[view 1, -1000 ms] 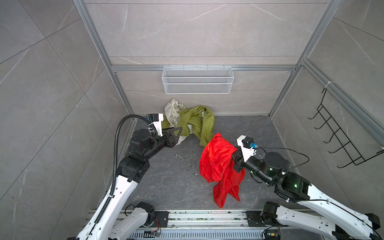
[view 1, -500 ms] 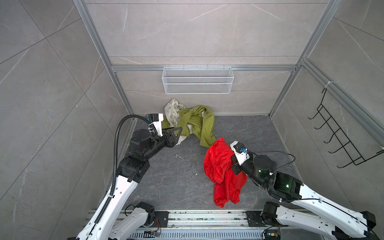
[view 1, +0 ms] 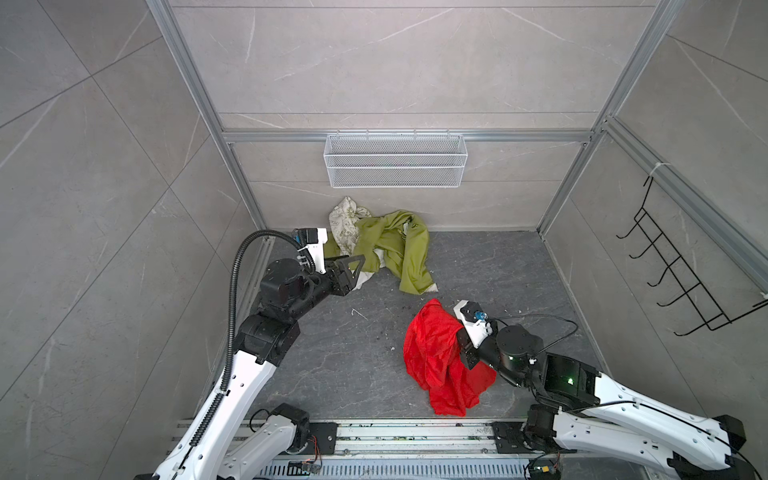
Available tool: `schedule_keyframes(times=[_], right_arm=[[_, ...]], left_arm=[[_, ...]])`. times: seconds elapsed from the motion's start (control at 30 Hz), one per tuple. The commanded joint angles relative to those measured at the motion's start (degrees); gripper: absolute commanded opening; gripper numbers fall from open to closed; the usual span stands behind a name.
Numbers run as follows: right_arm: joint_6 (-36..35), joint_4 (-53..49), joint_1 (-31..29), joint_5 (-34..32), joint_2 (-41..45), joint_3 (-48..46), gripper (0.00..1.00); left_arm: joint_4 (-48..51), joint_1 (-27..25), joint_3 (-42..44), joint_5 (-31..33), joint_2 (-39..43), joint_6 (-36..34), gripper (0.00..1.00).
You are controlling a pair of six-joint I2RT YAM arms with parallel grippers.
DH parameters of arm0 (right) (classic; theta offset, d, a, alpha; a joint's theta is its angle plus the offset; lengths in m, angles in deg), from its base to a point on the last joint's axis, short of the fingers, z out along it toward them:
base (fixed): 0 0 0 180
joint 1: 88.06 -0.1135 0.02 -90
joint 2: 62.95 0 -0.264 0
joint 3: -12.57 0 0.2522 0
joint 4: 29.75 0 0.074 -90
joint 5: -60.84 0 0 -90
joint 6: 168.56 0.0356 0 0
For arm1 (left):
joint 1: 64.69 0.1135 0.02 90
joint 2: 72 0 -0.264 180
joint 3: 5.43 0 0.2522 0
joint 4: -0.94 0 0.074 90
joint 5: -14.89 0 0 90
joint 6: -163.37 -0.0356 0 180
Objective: Pick out a specific cloth from the pile
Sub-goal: 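Lower the red cloth with the right gripper onto the table near the robot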
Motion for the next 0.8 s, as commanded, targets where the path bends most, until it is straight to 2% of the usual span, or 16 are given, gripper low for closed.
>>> schedule_keyframes(times=[0.0, 0.1, 0.13, 0.33, 0.77], right_arm=[[2.9, 0.2, -1.8, -0.7, 0.2, -1.3, 0.0], [3.3, 1.4, -3.1, -0.9, -0.7, -2.4, 0.0], [3.3, 2.0, -3.6, -0.8, -1.0, -2.9, 0.0], [3.3, 5.3, -4.7, -0.7, -3.4, -4.8, 0.0], [3.6, 13.6, -5.5, 3.2, -8.9, -10.5, 0.0]], left_arm=[[-1.0, -0.2, 2.0, -2.0, 1.2, 2.0, 0.62], [0.0, -0.2, 5.6, -3.6, 2.9, 3.8, 0.69], [0.5, -0.2, 7.0, -3.9, 3.8, 4.3, 0.77], [6.0, -0.3, 13.4, -5.2, 9.9, 5.9, 0.99], [7.7, -0.3, 22.1, -8.5, 16.8, 10.2, 0.97]])
